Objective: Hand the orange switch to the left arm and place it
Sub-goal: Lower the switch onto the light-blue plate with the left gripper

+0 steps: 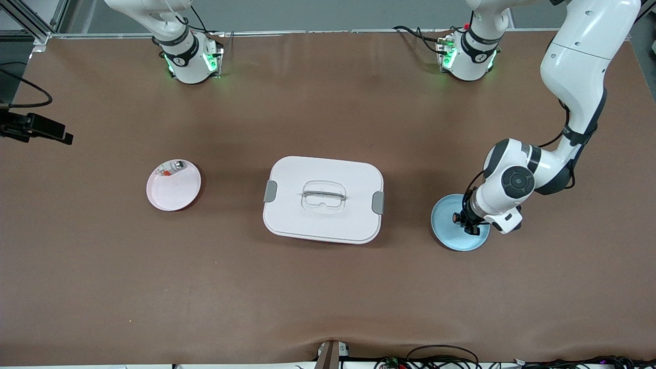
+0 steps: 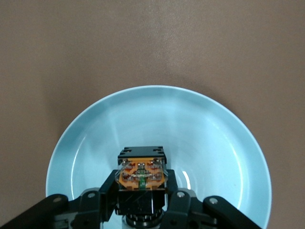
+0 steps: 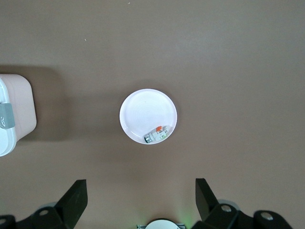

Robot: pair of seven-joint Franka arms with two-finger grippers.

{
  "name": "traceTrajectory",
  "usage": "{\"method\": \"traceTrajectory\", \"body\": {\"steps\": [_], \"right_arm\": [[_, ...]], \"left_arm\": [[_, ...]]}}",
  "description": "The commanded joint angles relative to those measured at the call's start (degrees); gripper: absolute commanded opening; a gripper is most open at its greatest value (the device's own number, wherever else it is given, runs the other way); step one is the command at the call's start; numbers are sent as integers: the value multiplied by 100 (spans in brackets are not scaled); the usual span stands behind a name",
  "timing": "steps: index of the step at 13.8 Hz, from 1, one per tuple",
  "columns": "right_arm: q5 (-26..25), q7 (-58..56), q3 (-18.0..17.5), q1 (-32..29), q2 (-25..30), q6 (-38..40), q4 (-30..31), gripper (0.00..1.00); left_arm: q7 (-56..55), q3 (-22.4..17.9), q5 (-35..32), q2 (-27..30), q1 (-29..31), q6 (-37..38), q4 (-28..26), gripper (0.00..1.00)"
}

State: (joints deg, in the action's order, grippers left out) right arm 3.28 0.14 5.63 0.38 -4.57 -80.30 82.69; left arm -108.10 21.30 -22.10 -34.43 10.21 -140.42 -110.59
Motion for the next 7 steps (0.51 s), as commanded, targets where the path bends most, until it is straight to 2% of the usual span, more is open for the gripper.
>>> {"method": "traceTrajectory", "body": {"steps": [1, 5, 6, 7], "right_arm": [[-73, -41, -79, -65, 545, -337, 687, 100], [-73, -32, -88, -65, 554, -346, 660, 100], [-64, -32, -88, -56, 545, -363, 652, 100], [-64, -32, -97, -47, 554, -398, 652, 100]], "left_arm": [[-159, 23, -216, -55, 33, 6, 29, 0], [-89, 23, -216, -73, 42, 6, 37, 1], [-63, 23, -224, -73, 42, 6, 37, 15], [-45, 23, -233, -73, 25, 14, 46, 54]]}}
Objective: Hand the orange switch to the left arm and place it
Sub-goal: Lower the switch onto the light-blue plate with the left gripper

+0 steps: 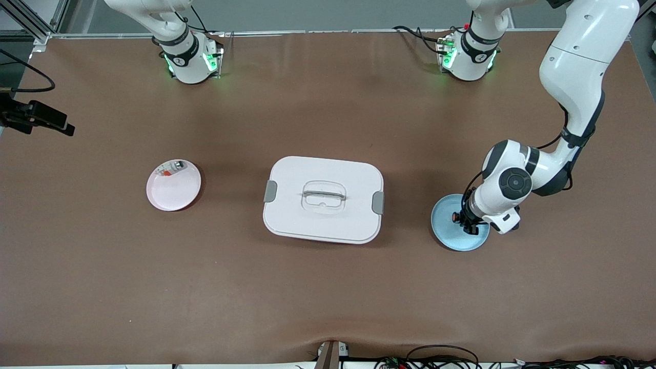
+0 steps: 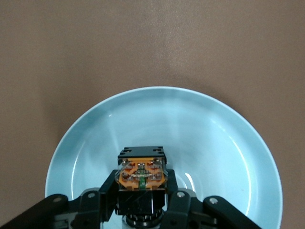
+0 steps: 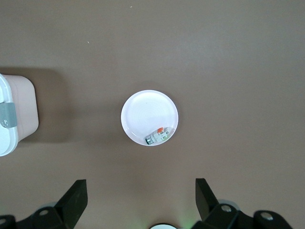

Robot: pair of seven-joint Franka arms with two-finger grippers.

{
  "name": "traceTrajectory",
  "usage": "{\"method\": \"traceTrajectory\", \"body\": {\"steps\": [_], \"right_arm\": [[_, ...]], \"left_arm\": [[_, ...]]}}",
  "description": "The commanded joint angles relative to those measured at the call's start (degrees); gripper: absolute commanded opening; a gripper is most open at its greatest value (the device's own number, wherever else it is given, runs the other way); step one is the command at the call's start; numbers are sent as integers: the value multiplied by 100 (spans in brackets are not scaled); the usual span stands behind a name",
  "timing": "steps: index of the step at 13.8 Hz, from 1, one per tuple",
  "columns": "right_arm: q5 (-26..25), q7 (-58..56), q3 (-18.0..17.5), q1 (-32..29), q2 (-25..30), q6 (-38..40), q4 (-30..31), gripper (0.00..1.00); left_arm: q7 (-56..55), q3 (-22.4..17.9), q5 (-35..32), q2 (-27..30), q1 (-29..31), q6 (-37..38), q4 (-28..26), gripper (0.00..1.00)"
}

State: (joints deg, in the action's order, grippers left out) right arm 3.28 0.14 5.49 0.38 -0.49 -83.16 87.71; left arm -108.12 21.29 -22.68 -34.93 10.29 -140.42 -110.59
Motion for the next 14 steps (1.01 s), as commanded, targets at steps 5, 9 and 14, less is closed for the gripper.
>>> {"method": "traceTrajectory", "body": {"steps": [5, 9, 14], "right_arm": [[-186, -49, -119, 5, 146, -227, 150, 100], [-609, -67, -189, 181, 137, -411, 132, 100], [-469, -621, -145, 120, 146, -359, 114, 100]], "left_arm": [[-86, 34, -246, 39, 44, 49, 326, 100], [-113, 34, -158, 48, 26, 208, 565, 100], [-60, 25, -149, -13, 18, 251, 643, 100]]}}
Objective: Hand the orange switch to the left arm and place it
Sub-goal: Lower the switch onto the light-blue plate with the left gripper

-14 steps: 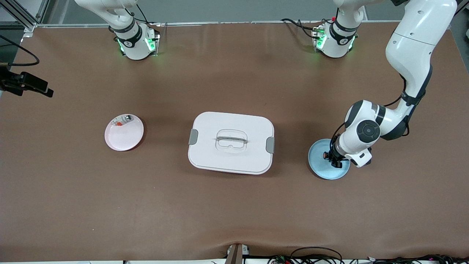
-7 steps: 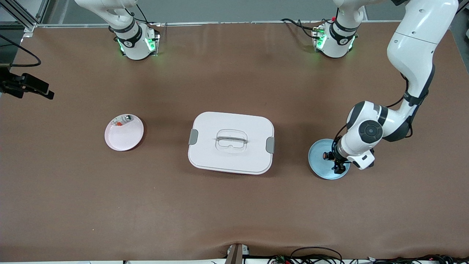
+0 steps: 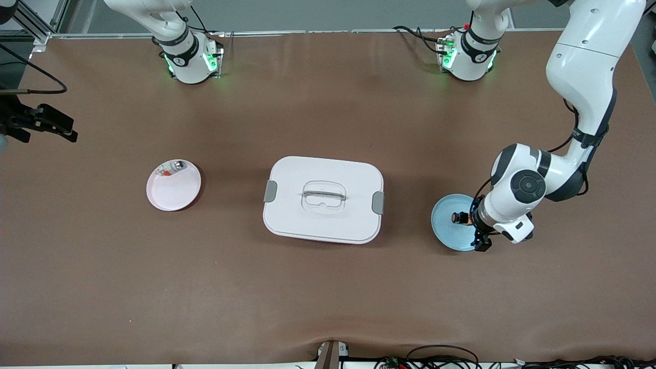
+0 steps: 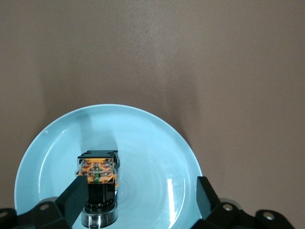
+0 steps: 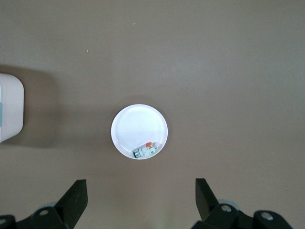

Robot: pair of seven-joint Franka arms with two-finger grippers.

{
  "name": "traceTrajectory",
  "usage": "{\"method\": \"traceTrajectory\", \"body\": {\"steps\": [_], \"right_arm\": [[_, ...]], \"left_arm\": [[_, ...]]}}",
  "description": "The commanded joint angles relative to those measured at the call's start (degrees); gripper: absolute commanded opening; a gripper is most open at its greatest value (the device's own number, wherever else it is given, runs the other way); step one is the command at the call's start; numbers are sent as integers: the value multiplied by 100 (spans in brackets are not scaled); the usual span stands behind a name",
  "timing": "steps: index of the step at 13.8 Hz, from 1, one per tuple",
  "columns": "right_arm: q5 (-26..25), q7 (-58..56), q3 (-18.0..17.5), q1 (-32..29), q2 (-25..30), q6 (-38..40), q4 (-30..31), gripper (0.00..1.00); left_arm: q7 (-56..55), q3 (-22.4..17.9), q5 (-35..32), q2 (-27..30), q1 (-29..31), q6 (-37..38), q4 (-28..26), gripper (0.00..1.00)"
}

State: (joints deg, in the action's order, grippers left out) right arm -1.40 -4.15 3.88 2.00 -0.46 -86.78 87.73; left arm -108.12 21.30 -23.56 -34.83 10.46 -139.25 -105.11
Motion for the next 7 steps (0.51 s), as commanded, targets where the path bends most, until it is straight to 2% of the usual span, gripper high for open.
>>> {"method": "traceTrajectory", "body": {"steps": [1, 2, 4, 7], "right_arm": [[174, -192, 60, -94, 142, 3, 122, 100], [419, -200, 87, -199, 151, 21, 122, 100], [465, -200, 87, -235, 186, 21, 122, 100], [465, -183, 87, -235, 195, 12, 122, 100]], "left_arm": [[19, 6, -53, -33, -26, 135, 70, 100], [333, -55, 95, 19, -52, 135, 9, 100], [1577, -204, 753, 177, -105, 109, -132, 100], [3642, -678, 1396, 458, -412, 73, -369, 100]]}}
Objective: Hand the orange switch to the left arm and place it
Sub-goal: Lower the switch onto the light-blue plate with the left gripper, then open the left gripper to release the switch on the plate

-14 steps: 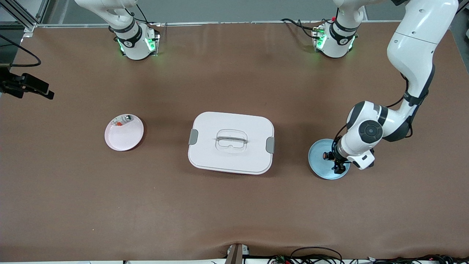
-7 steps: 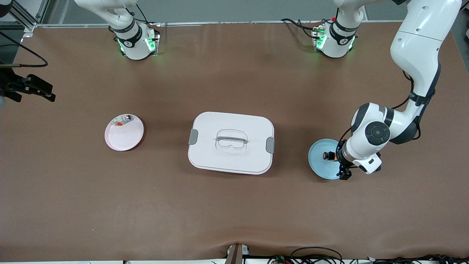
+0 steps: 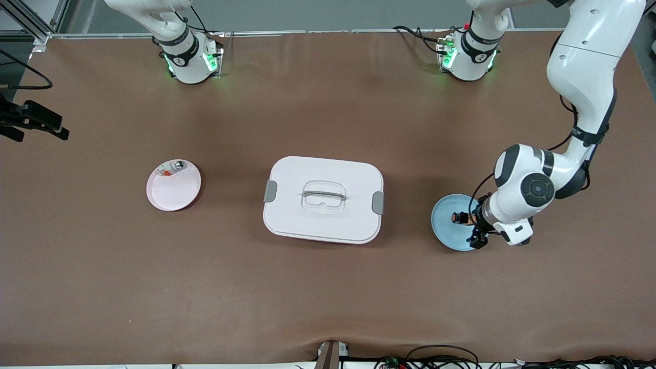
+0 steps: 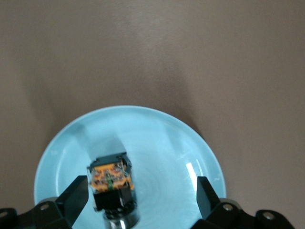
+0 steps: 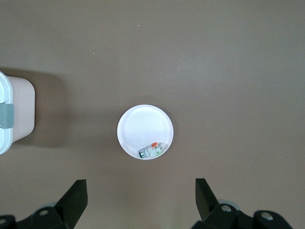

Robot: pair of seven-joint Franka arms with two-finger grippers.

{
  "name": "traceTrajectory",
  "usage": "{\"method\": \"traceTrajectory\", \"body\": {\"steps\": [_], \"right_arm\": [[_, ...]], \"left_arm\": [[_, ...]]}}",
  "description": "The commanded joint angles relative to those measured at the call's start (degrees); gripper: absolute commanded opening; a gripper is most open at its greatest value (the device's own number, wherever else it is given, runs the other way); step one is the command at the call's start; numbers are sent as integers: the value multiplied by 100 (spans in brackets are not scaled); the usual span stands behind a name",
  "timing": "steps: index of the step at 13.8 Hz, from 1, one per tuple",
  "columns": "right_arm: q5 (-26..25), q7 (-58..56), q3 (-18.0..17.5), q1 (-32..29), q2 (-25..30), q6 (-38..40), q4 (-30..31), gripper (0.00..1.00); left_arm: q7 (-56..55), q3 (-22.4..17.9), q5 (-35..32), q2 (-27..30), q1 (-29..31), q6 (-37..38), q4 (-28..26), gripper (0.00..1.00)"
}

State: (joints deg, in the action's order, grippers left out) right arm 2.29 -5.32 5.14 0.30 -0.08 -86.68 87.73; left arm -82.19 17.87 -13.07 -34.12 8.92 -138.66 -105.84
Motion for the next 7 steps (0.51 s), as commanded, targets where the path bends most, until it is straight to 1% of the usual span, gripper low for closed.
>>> {"method": "traceTrajectory", "body": {"steps": [1, 3, 7], "right_arm": [[96, -57, -39, -56, 166, -7, 113, 100], [70, -22, -48, -47, 166, -16, 113, 100], [61, 170, -65, -39, 167, -7, 113, 100]], "left_arm": [[1699, -424, 436, 458, -355, 14, -367, 100], [3079, -478, 533, 590, -460, -21, -455, 100], [4857, -504, 559, 757, -531, -100, -490, 100]]}}
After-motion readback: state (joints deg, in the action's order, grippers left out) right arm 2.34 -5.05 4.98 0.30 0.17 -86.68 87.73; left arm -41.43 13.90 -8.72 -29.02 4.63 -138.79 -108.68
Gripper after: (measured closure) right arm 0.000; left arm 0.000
